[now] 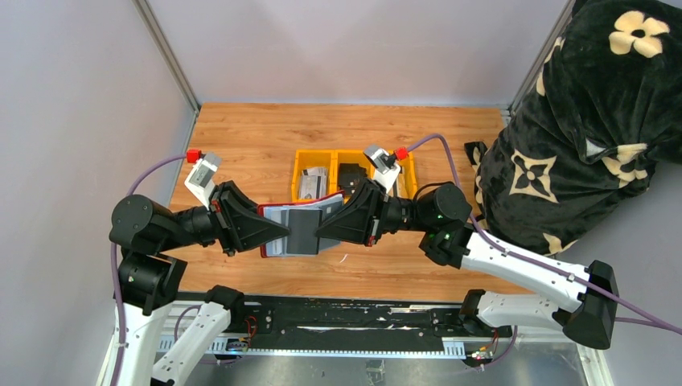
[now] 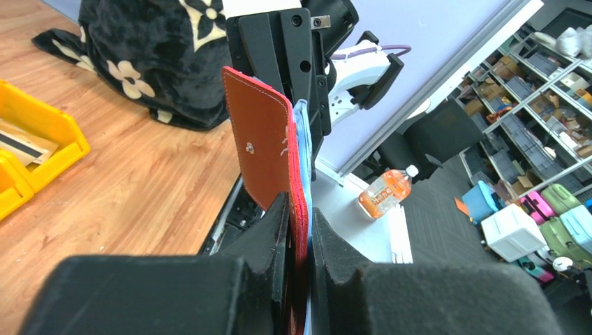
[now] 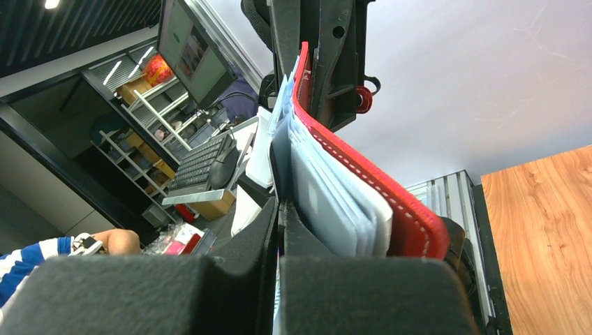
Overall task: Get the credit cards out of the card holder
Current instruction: Remove the credit card from the card holder.
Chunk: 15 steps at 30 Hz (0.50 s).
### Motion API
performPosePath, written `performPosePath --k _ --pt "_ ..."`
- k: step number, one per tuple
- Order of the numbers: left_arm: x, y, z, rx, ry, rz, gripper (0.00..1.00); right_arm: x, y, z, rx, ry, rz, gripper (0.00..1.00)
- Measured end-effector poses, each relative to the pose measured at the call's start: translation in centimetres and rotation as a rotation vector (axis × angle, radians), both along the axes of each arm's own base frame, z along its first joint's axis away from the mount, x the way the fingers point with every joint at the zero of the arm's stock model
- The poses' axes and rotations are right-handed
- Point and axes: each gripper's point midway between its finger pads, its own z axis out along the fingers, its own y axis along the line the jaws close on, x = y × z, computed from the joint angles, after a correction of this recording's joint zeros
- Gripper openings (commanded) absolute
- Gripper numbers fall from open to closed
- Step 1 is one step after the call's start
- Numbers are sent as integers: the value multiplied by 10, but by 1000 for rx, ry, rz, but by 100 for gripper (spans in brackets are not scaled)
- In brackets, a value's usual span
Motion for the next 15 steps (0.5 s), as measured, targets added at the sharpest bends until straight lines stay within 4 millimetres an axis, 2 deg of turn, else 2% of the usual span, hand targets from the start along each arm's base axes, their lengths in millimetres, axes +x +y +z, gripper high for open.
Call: performPosePath --k 8,15 --pt "0 0 -3 9 15 0 0 1 -3 -6 9 7 -17 0" --pt "0 1 -1 5 11 7 0 -5 -13 2 47 -10 -16 0"
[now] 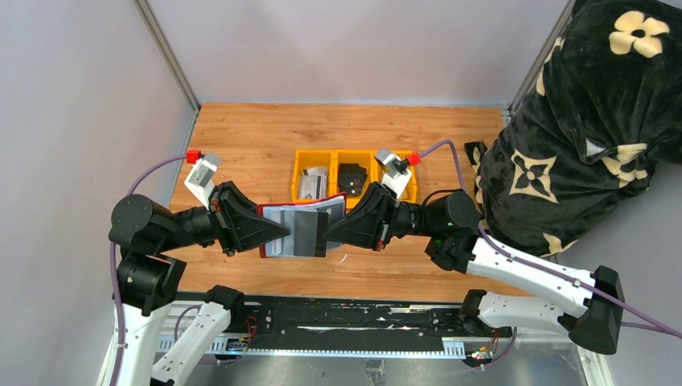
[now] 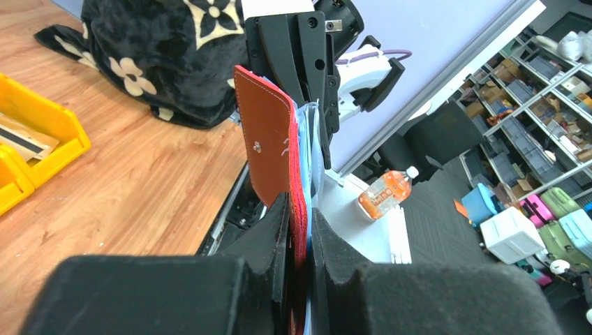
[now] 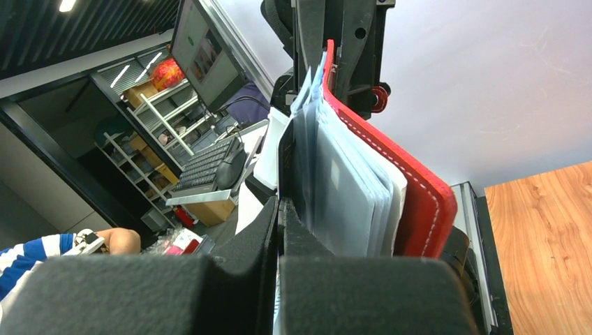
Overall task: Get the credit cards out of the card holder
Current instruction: Remove the credit card from the card holder.
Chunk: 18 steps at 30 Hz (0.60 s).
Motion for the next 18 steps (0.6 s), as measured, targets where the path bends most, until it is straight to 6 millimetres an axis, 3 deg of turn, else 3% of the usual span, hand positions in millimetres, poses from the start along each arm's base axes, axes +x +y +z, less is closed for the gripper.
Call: performPosePath --k 8,10,12,14,18 --pt "-1 0 2 -2 -5 2 0 0 0 -1 3 0 0 1" --pt "-1 1 3 -2 -12 6 0 0 0 -3 -3 0 -5 25" --pt "0 1 4 -2 -19 14 0 1 -1 -4 -10 -2 -11 39" --pt "2 1 4 -2 -21 23 0 2 1 -5 -18 -4 -13 44" --pt "5 1 4 -4 -16 39 0 5 10 -8 -40 2 -5 43"
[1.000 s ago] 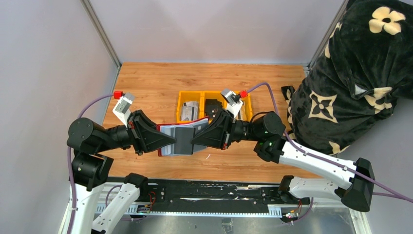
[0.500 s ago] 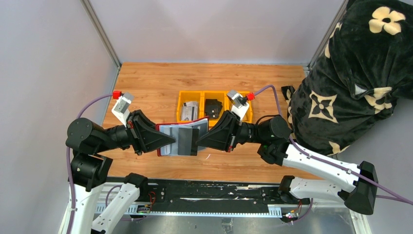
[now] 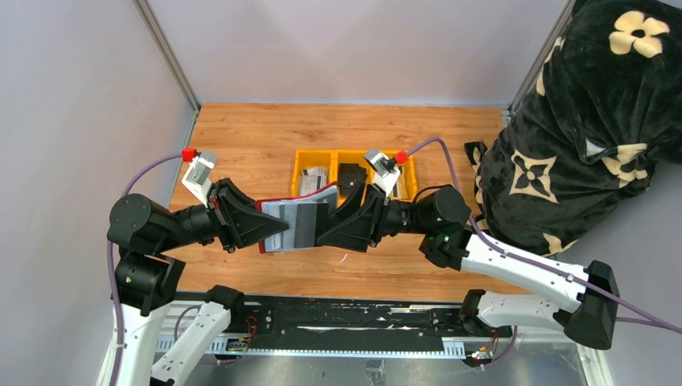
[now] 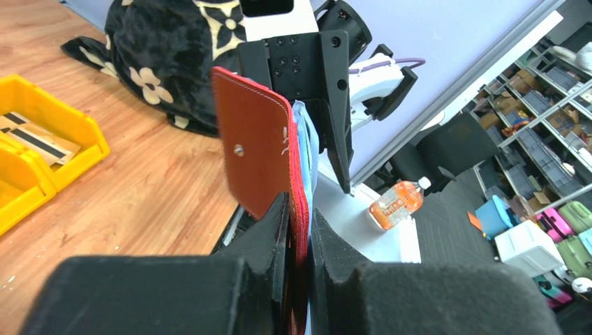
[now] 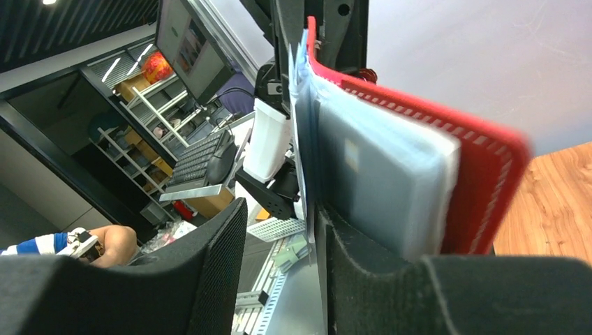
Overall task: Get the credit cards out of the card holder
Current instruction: Remove the credit card from the card holder, then place the credit card in the storage box.
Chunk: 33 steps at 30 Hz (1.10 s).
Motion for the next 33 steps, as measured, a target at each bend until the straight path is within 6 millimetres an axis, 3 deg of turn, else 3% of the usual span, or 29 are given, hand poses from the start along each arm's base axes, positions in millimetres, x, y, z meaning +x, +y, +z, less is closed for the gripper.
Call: performPosePath --k 4,7,12,21,24,27,31,33 --pt "2 0 0 -1 1 11 0 2 7 -6 -19 14 11 17" --pt "2 0 0 -1 1 11 0 2 7 -7 -22 15 11 5" --pt "1 0 1 -1 -1 10 0 0 -1 -2 -19 -1 -5 0" --pt "-4 1 8 -5 -32 4 0 -3 -29 2 -40 -53 -76 0" --pt "-3 2 9 9 -55 13 0 16 -47 -4 -84 -60 -174 0" --pt "-2 4 11 32 -102 29 0 55 -72 -14 -147 -43 -341 0" --pt "3 9 12 83 -194 87 0 119 -105 -41 -270 51 -563 0" --pt "8 13 10 114 -232 132 0 143 -112 -58 -329 110 -618 0"
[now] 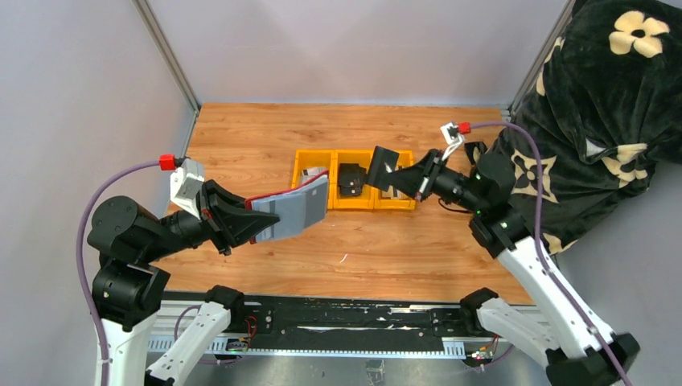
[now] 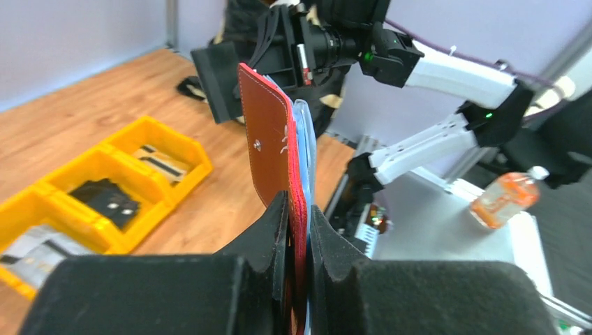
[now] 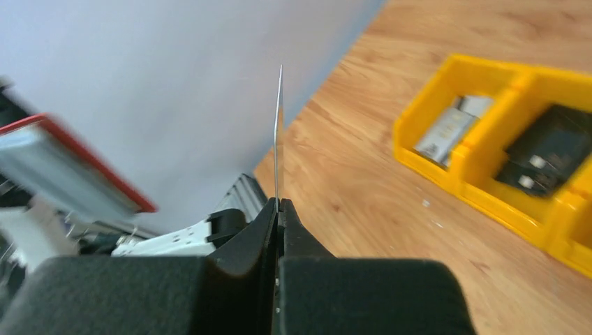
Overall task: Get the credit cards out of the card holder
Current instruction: Place the credit card in the storage box.
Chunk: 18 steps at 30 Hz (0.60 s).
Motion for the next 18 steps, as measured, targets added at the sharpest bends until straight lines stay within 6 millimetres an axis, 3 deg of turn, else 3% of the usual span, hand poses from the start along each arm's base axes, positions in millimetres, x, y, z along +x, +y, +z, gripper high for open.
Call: performPosePath --k 4,7,10,12,18 --pt "11 7 -8 52 -39 75 0 56 1 -63 -125 201 -87 0" --pt "14 9 -14 73 -41 92 0 92 11 -125 -247 375 -114 0" --pt "12 10 -16 81 -43 94 0 115 18 -168 -336 491 -130 0" --pt "10 10 -18 80 -45 91 0 133 24 -186 -386 536 -147 0" --pt "3 9 -19 73 -40 68 0 179 53 -209 -470 548 -184 0"
